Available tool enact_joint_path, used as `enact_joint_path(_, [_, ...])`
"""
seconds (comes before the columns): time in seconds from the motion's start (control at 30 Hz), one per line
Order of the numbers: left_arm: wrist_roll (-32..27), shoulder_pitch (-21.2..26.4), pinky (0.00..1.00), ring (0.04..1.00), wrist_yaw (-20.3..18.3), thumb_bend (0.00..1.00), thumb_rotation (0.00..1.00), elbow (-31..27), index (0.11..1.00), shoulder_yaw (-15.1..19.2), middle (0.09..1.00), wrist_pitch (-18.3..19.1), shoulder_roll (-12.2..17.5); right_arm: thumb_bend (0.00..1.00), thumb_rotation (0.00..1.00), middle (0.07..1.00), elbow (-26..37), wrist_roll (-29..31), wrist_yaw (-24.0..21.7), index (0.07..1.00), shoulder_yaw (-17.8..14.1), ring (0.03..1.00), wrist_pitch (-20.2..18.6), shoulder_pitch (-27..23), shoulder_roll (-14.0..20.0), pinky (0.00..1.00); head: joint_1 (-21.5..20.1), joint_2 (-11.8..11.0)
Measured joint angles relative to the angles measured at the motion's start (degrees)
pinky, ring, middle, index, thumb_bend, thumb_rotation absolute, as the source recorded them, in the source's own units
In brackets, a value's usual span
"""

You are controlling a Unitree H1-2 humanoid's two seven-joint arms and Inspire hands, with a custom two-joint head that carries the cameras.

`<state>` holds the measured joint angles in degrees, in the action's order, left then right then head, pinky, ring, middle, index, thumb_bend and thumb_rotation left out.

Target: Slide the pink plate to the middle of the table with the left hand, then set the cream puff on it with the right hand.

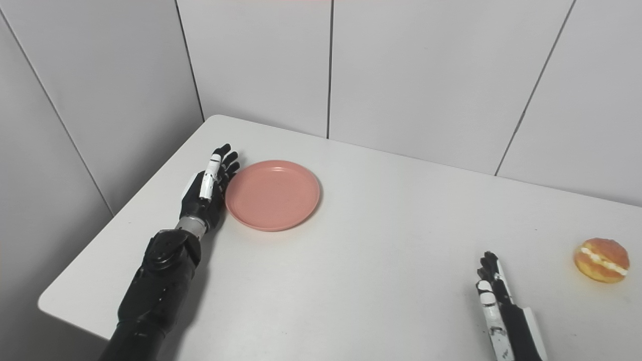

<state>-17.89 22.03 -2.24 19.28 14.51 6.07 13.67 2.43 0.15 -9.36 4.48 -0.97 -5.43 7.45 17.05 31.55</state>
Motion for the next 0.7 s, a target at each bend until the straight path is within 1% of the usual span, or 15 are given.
enact_joint_path(0.13, [0.2, 0.1, 0.99, 0.983, 0.0, 0.36, 1.00, 0.0, 0.965, -0.8, 0.978, 0.0, -0.4, 0.23, 1.00, 1.000, 0.1, -0.9, 0.3, 1.000, 0.2, 1.000, 0.0, 0.0, -0.1, 1.00, -0.7, 0.2])
enact_joint_path(0.2, [0.3, 0.2, 0.99, 0.978, 0.0, 0.37, 1.00, 0.0, 0.960, -1.3, 0.972, 0.0, -0.4, 0.26, 1.00, 1.000, 0.1, -1.0, 0.4, 1.000, 0.1, 1.000, 0.0, 0.0, -0.1, 1.00, -1.1, 0.4])
enact_joint_path(0.37, [0.3, 0.5, 0.99, 0.978, 0.0, 0.37, 1.00, 0.2, 0.959, -2.5, 0.970, 0.0, -0.8, 0.26, 1.00, 1.000, 0.1, -0.9, 0.4, 1.000, 0.1, 1.000, -0.1, 0.0, -0.3, 1.00, -1.9, 0.6])
enact_joint_path(0.5, [0.9, 0.7, 0.96, 0.965, -0.1, 0.38, 1.00, 0.4, 0.948, -4.1, 0.959, -0.3, -0.8, 0.27, 1.00, 1.000, 0.4, -1.1, 0.9, 1.000, 0.1, 1.000, -0.6, 0.0, -0.6, 1.00, -3.0, 1.1])
enact_joint_path(0.7, [0.9, 0.6, 0.94, 0.950, -0.5, 0.39, 1.00, 0.6, 0.946, -5.7, 0.949, -1.1, -1.1, 0.28, 1.00, 1.000, 0.4, -1.1, 1.0, 1.000, 0.1, 1.000, -0.7, 0.0, -0.8, 1.00, -4.5, 1.5])
